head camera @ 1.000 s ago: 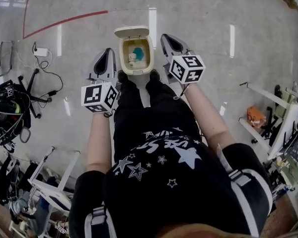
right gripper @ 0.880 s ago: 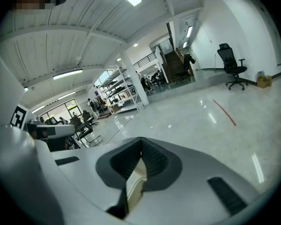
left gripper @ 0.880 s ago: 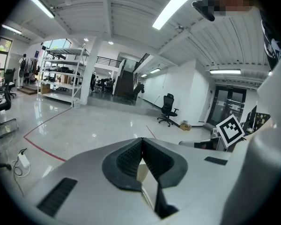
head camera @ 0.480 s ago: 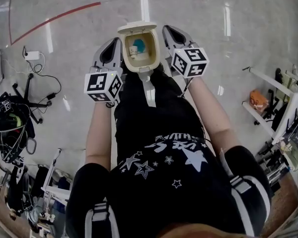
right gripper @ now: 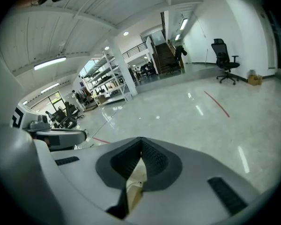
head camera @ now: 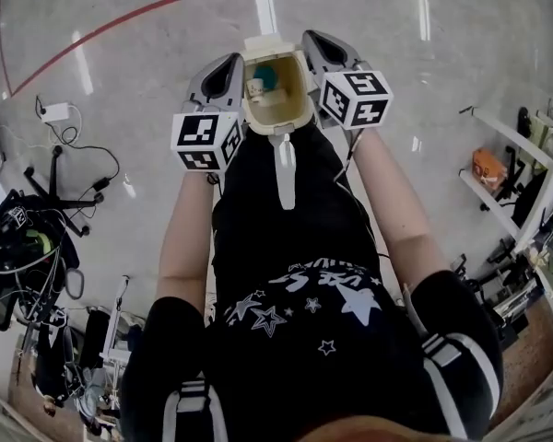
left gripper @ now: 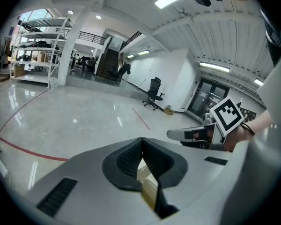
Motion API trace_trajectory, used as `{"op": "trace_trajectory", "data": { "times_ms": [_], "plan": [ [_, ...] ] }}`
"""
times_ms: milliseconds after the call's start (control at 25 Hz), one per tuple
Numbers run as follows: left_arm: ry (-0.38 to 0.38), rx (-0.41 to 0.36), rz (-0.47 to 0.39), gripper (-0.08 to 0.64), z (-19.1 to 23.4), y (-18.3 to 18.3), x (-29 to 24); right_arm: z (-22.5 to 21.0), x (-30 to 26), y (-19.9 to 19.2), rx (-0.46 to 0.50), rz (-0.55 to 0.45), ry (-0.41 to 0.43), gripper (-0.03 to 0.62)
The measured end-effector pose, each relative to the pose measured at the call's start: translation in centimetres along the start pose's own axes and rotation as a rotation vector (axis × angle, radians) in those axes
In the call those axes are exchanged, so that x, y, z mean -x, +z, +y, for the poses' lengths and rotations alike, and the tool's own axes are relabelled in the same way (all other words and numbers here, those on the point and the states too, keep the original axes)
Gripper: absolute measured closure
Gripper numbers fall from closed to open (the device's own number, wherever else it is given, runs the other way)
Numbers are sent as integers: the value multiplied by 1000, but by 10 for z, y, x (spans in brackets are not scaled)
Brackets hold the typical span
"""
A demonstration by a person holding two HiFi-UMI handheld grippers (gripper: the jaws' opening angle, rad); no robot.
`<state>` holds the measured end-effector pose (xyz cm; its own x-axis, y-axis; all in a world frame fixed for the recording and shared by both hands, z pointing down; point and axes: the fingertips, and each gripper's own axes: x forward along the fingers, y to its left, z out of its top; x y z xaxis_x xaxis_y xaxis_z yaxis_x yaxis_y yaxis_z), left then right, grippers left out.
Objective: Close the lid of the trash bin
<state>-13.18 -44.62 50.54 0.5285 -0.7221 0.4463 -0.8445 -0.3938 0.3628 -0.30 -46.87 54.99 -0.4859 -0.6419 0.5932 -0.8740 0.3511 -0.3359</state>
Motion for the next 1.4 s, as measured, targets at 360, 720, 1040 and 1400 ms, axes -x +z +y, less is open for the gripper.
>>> {"op": "trace_trajectory", "data": {
  "times_ms": [360,720,1040,1400],
  "plan": [
    [-9,14,75,548,28,-25,-22,-5,-29,-30,-13,126,-68,586],
    [-46,-2,110,548,34,-39,-21,-5,-23,-36,-9,109,-128,586],
    [-83,-31,127,548,21,-52,-10,-3,-4,-55,-63,122,-132,586],
    [-17,-14,135,548,-7,-80,15,10,29,-107,-48,210,-94,586]
  ]
}}
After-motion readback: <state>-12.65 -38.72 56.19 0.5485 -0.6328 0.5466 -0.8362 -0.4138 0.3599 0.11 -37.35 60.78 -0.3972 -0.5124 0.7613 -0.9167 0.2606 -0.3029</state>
